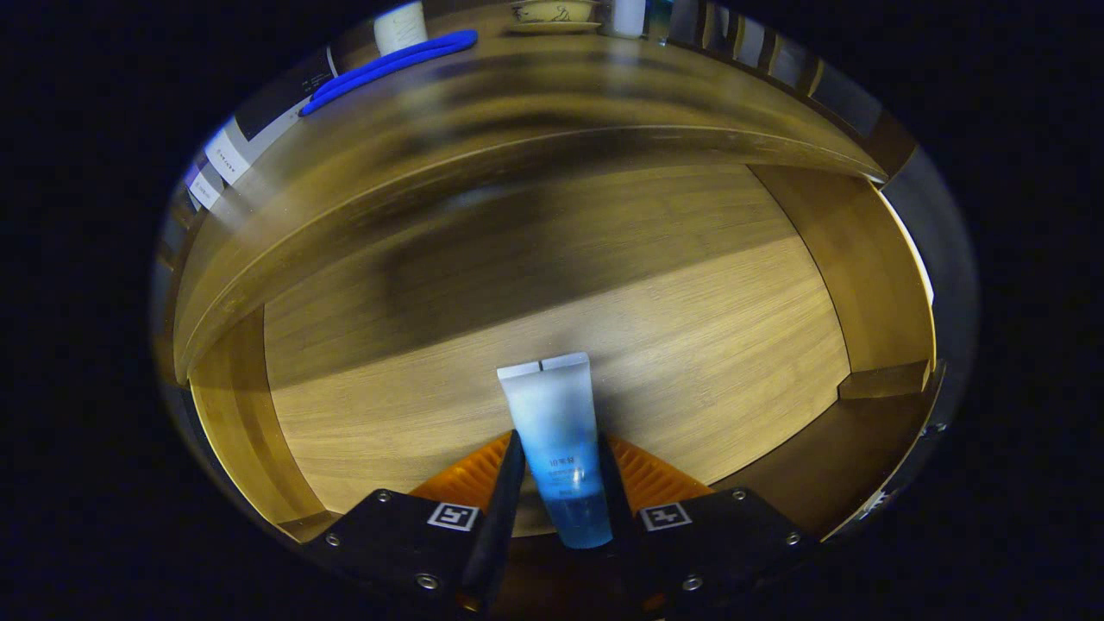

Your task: Pull open the drawer, take out the items inside it, and place them on the countertop above the cabinet.

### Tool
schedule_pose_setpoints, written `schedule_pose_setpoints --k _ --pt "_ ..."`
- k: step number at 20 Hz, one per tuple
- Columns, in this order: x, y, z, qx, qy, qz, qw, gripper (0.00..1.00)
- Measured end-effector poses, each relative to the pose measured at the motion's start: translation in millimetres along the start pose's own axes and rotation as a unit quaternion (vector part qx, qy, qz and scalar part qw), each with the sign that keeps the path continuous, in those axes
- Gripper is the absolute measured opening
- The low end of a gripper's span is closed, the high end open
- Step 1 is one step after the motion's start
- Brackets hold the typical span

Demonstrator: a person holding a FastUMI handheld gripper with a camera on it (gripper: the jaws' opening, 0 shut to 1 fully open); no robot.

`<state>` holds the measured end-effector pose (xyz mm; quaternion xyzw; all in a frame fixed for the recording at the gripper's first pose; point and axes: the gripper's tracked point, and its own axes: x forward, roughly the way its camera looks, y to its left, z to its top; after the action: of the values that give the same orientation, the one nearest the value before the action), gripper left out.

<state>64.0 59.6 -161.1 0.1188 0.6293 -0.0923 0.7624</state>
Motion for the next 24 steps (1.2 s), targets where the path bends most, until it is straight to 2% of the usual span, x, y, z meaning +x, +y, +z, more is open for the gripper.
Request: schedule_pose_setpoints --k 2,5,8,12,19,24 --pt "-1.8 -0.6 3.9 0.012 -0.017 0.001 1.000 0.45" --pt "-9.3 -6.8 15.0 0.064 -0.067 0.017 0.996 0.42" --pt "-27.9 -17.1 42.3 0.128 -0.136 0.034 0.982 0.42" --pt "-54.4 -34.2 54.7 0.194 -0.180 0.052 0.963 0.42" --pt "-101.1 -76.1 72.0 0.223 -0.253 0.044 0.940 0.42" --pt "-126.2 -67.8 100.8 0.188 -0.297 0.056 0.935 0.41"
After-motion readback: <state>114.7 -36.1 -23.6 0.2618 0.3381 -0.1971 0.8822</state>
